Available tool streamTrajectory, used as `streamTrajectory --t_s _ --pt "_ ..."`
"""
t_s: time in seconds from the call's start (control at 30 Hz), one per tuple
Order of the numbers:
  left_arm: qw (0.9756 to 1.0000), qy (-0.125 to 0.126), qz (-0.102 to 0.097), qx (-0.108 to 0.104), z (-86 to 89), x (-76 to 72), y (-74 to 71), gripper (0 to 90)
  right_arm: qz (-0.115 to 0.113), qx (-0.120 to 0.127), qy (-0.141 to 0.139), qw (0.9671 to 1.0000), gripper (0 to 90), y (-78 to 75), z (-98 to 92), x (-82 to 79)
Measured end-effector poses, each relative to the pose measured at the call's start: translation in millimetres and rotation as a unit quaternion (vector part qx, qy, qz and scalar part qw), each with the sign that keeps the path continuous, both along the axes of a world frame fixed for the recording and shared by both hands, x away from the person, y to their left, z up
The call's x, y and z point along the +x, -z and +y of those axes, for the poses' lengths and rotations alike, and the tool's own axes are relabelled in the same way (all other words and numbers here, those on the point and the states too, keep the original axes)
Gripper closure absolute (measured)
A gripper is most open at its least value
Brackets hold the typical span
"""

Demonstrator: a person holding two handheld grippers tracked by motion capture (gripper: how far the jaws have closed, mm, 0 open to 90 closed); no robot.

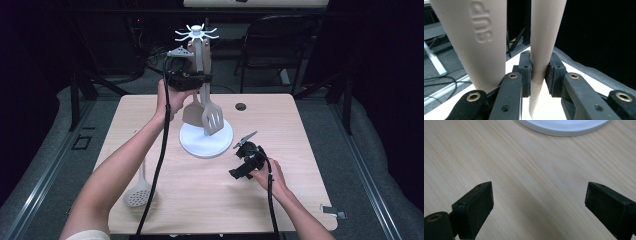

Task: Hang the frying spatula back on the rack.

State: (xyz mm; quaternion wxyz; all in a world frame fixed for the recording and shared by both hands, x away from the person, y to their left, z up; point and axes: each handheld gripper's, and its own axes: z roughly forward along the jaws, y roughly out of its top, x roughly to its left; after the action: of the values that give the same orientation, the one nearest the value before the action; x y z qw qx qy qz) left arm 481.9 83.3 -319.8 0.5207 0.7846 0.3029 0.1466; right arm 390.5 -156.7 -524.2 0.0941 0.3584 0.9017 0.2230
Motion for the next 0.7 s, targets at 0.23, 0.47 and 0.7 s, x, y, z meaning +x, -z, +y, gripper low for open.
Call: streamTrajectory --t_s 0.23,0.47,0.7 --pt "0.9998 -0.013 -0.007 0.010 -1.1 -1.3 2.7 76.3 -0.001 -0.001 -0.003 1.0000 8.0 1.0 0.3 0.4" --pt "0.9985 -0.032 -0.039 0.023 -2.9 -10.3 5.9 75.6 0.005 -0.005 -0.003 1.0000 8.0 0.5 0.7 0.3" --pt "0.9979 -0.022 -0.055 0.029 -0.1 -22.6 6.1 67.2 0.006 0.000 -0.006 1.0000 8.1 2.3 2.1 -0.2"
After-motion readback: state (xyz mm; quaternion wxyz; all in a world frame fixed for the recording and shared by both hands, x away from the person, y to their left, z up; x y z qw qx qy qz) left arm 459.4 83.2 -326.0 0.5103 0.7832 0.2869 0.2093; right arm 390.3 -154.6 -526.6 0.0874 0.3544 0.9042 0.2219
